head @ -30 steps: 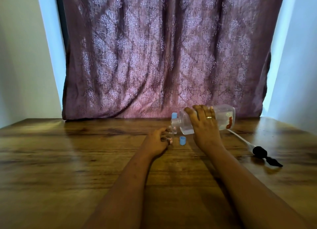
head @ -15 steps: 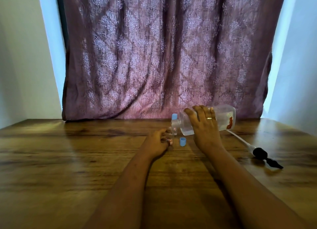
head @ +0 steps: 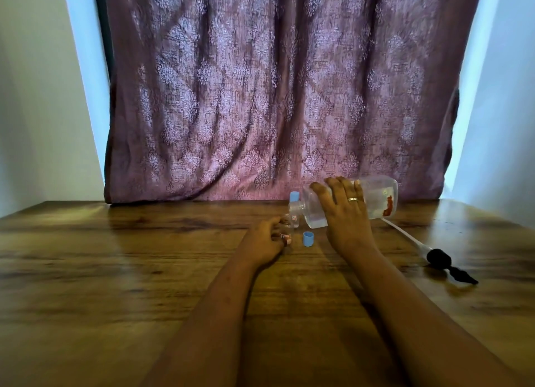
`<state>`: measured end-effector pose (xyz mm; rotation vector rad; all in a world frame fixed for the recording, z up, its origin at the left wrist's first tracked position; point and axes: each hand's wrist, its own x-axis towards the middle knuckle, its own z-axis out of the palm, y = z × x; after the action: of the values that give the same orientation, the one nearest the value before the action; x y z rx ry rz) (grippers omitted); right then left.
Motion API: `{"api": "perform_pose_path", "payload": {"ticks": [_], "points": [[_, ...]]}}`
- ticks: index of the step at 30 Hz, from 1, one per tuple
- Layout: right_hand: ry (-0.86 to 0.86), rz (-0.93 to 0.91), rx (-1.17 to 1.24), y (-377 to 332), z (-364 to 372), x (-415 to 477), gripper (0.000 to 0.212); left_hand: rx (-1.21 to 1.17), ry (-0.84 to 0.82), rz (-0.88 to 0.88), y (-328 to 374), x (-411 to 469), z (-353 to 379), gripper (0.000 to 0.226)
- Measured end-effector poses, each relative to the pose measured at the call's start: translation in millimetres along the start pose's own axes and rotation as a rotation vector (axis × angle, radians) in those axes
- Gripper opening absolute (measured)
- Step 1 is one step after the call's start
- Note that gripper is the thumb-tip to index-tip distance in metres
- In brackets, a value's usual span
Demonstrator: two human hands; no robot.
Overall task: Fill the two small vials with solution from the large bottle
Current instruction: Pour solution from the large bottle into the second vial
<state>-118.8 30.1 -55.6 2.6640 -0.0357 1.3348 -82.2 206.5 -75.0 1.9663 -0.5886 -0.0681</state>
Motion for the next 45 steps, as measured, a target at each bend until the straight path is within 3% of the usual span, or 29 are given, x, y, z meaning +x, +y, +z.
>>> {"api": "perform_pose_path", "payload": {"ticks": [10,45], "points": [[-0.002,-0.008,0.015,0.7,0.6,0.4,0.094,-0.001,0.001,-0.005,3.0,-1.9,-0.9,0.042],[0.034,-0.022,0.032,-0.4,-4.1,-0.1,0.096,0.032,0.005,0.003,5.1,-2.9,-0.2,0.057]]}}
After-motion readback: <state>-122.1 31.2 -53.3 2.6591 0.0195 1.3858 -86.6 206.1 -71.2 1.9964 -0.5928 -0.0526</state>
